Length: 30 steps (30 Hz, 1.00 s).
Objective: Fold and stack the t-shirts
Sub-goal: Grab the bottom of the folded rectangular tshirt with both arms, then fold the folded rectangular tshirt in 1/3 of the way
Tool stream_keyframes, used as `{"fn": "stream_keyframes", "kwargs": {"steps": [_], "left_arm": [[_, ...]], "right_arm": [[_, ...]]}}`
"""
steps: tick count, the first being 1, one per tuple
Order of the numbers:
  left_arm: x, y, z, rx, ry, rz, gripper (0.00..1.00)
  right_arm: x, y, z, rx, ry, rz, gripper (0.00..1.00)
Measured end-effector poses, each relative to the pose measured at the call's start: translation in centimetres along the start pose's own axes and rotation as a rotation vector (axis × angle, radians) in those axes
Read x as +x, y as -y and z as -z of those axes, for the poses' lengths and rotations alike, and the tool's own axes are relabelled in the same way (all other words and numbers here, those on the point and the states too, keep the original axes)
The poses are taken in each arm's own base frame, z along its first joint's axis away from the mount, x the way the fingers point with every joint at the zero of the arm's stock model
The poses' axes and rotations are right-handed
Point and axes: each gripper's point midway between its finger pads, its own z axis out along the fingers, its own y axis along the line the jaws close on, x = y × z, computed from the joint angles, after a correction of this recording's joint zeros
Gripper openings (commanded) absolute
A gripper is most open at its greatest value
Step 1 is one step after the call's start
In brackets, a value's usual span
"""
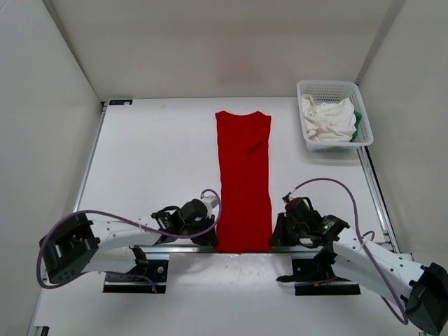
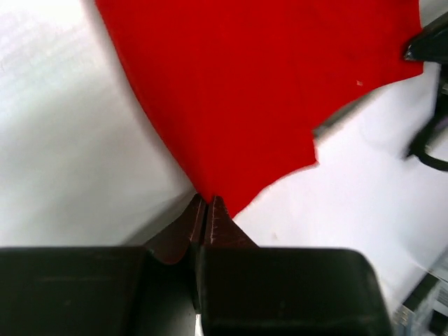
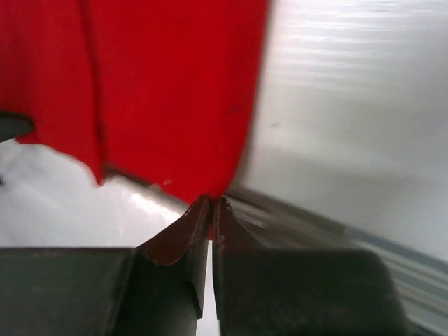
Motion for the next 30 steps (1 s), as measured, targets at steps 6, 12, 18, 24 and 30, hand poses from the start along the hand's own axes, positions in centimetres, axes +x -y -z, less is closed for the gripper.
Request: {"fn": "stream_keyframes", "kwargs": {"steps": [6,12,18,24,30], "left_arm": [[-2.3,1.4,3.0,0.035,0.056,0.053,0.00],[-14.0,2.4,5.8,0.013,0.256,0.088,0.00],[-23.9,-0.3,4.5,-0.093,0.351,0.110,0.00],[-29.1,-5.7,1.4,-0.223,0.358,0.168,0.00],[-29.7,-9.1,-1.3,-0.278,0.316,0.213,0.06]], "right_arm": [[-4.7,-3.9,3.3,-0.077,0.099,0.034,0.00],[-13.7,-4.0,4.7,-0.041,0.259,0.031,0.00],[-22.0,-3.1,3.6,0.013,0.342,0.020,0.00],[-29.3,-2.5,1.3,0.012,0.402,0.001,0.00],[-31.8,-0.2,-2.3,0.020,0.368,-0.037,0.00]]}}
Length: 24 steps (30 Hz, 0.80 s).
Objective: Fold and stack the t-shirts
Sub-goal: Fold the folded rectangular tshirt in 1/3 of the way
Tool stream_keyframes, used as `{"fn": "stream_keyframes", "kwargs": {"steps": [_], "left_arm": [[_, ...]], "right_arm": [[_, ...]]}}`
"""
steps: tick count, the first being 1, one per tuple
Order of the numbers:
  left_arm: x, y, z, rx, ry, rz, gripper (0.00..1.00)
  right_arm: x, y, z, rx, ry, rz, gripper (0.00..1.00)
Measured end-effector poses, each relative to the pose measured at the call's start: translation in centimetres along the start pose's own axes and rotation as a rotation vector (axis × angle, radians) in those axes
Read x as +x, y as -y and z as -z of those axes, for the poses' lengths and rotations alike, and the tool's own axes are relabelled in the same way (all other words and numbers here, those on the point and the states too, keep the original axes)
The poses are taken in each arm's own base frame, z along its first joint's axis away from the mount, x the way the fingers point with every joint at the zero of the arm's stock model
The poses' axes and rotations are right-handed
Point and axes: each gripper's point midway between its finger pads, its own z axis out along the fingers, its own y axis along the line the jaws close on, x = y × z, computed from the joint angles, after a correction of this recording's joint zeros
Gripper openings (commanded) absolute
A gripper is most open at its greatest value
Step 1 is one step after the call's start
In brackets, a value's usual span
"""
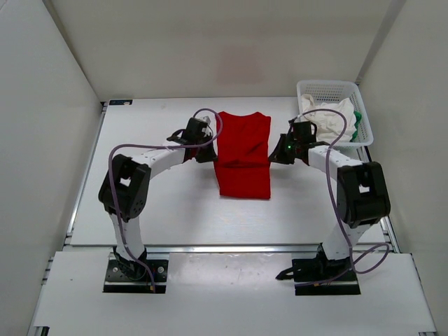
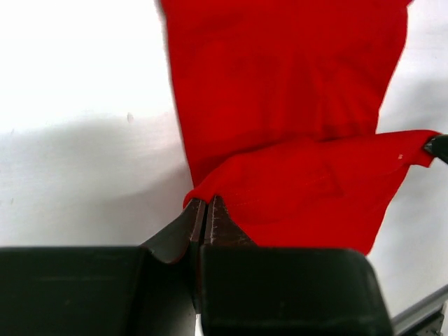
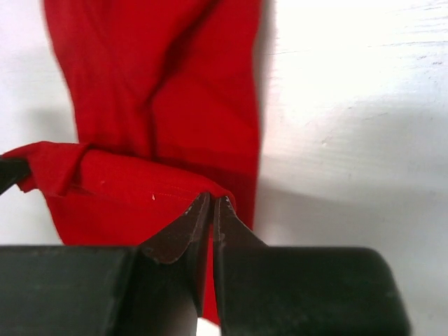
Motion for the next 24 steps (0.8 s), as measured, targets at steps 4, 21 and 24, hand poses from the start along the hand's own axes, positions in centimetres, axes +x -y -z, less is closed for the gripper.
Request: {"fn": "stream_keyframes", "kwargs": {"steps": [4,21,24], "left_arm": [[-0.5,-0.3,-1.7,0.007,0.004,0.013,0.10],[-1.4,4.4,0.5,0.151,0.124,-0.009,0.37],[3.1,7.3,0.3,0.230,0.078,-0.043,0.35]], "right_arm": [[0.0,1.3,-1.8,0.012,-0.034,-0.027,0.00],[-2.5,-3.0,1.4,-0.057,0.128,0.065,0.00],[-0.7,-5.3,0.6,-0.109,0.095,0.114,0.00]]}}
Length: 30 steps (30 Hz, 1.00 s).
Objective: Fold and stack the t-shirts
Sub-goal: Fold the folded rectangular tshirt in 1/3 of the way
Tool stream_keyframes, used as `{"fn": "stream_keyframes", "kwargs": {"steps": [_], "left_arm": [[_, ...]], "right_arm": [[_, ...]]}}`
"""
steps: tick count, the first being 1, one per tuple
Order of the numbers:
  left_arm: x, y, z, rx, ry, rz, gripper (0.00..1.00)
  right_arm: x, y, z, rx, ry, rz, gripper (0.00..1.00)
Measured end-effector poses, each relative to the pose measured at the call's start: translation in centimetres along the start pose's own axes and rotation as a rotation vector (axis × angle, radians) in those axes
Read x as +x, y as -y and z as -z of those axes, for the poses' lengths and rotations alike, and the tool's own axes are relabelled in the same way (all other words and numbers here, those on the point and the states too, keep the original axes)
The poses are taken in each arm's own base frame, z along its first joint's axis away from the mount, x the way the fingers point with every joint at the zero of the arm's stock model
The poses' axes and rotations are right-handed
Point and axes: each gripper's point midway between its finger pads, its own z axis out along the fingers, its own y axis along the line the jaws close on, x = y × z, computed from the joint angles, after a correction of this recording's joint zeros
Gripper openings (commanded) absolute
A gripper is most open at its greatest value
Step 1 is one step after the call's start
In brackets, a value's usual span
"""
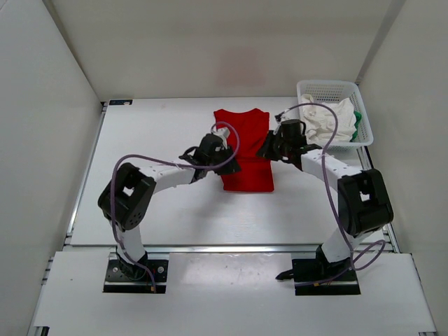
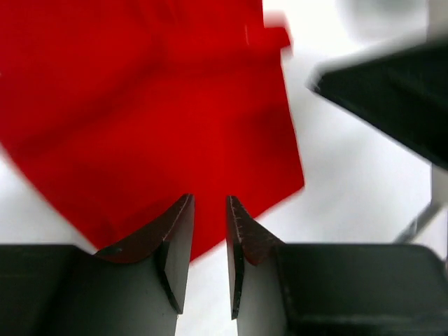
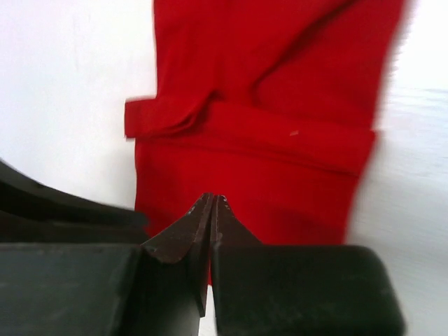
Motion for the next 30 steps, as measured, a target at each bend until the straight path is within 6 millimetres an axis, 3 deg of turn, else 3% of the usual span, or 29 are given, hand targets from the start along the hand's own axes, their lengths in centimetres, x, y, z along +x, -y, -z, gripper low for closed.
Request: {"fn": "stream_keyframes", "kwargs": {"steps": [3,7,12,16,23,26,30], "left_arm": [[4.3,-0.2,-0.7,0.013,-0.075,0.010,0.34],[7.6,-4.0,-0.5,-0.049,-0.121,0.076,0.33],[7.4,-4.2,-0.2,-0.022,-0.078,0.096,0.33],[7.6,-4.3,-0.1,-0.010,-0.058,0.102,0.33],[7.8,-4.6,0.3,-0.005,-0.052,0.094,0.32],[7.9,-4.7,0.6,-0.007,-0.049,0.087,0.33],[8.2,-4.9,1.3,-0.020,-0.058,0.074,0.34]], "right_arm": [[2.6,-1.2,-1.6,-0.031,-0.071,0.038,0.00],[5.5,-0.9,-3.8,-0.024,-0.157,0.061,0.00],[7.4,-0.6,-5.7,-0.019,-0.216,0.074,0.00],[7.7,-0.8,-7.4,-0.021,-0.234,0.087,0.00],[4.9,-0.9,-9.5,-0.022,-0.190,0.089,0.00],[1.6,-0.6,-10.9,-0.019,-0.132,0.080,0.00],[-4.5,-0.9,-11.3,-0.038,-0.018,0.074,0.00]]}}
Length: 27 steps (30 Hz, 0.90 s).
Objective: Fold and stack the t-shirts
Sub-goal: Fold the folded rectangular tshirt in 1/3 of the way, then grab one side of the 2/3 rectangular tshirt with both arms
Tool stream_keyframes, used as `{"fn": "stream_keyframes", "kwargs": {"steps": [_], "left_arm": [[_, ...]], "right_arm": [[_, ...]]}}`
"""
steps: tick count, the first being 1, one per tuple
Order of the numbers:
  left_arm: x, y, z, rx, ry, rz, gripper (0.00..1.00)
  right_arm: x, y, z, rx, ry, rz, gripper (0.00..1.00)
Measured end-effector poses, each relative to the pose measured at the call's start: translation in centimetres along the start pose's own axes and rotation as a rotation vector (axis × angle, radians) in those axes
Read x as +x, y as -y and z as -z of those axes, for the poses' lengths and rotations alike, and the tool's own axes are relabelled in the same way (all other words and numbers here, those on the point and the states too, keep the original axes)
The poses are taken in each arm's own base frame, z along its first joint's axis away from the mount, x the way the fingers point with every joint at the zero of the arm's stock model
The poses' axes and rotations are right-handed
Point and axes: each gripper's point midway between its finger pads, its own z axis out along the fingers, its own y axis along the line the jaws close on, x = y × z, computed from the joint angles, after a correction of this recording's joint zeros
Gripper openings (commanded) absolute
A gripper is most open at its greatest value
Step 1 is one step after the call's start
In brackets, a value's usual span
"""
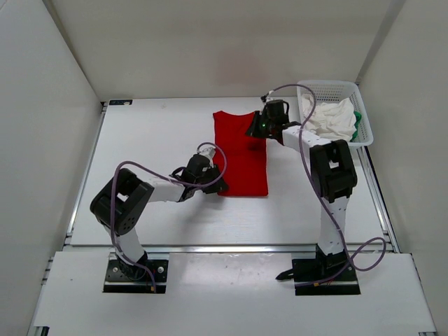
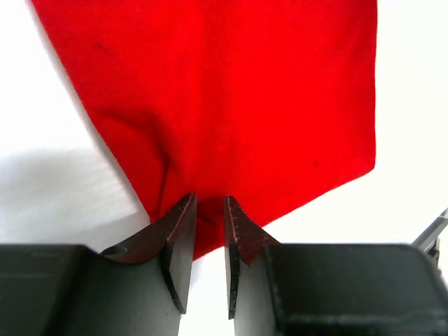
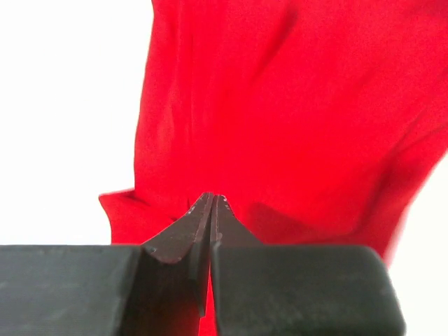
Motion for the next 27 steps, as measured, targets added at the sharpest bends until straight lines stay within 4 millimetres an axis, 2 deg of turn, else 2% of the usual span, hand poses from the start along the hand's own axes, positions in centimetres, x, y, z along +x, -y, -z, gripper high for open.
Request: {"fn": "stream_keyframes", "kwargs": {"steps": [2,3,5,7,10,11,13,15,18,21,27], "left_arm": [[0.2,-0.1,0.6,-0.011,-0.007,-0.005,0.34],[0.2,-0.1,1.0,-0.014,-0.009,-0.005,0.36],[-0.1,0.3,1.9,-0.009,-0.001,-0.012,0.37],[-0.8,0.7,2.9,0.001,0.017,-0.018,0.41],[-1.5,0.8,4.4,0.010,0.053,-0.026,0.45],[-1.5,0.3,4.9,0.004,0.059,-0.022,0.45],[-1.0,-0.8,5.3,-0.018,0.057,-0.015,0.51],[0.0,-2.3,5.3,-0.057,0.035,-0.006,0.55],[1.6,-3.7,5.0,-0.091,-0.005,0.008,0.61],[1.4,-3.4,4.7,-0.069,0.002,0.015,0.61],[0.7,-2.5,3.4,-0.025,0.012,0.030,0.63]], "right_arm": [[-1.8,-0.2,1.1,-0.007,0.047,0.002,0.00],[-2.0,-0.1,2.1,-0.008,0.065,-0.001,0.00],[-0.7,-0.3,4.7,-0.006,0.074,-0.019,0.01],[2.5,-0.7,7.9,-0.012,0.066,-0.034,0.00],[7.6,-0.5,11.3,-0.009,0.022,-0.058,0.00],[9.2,-0.3,12.1,-0.004,0.002,-0.068,0.02],[11.8,0.7,13.3,0.015,-0.027,-0.092,0.14],[13.7,2.1,14.3,0.047,-0.043,-0.124,0.30],[15.5,3.8,15.5,0.088,-0.048,-0.156,0.39],[16.5,4.6,15.7,0.102,-0.063,-0.174,0.39],[18.4,4.1,14.6,0.066,-0.130,-0.175,0.35]]}}
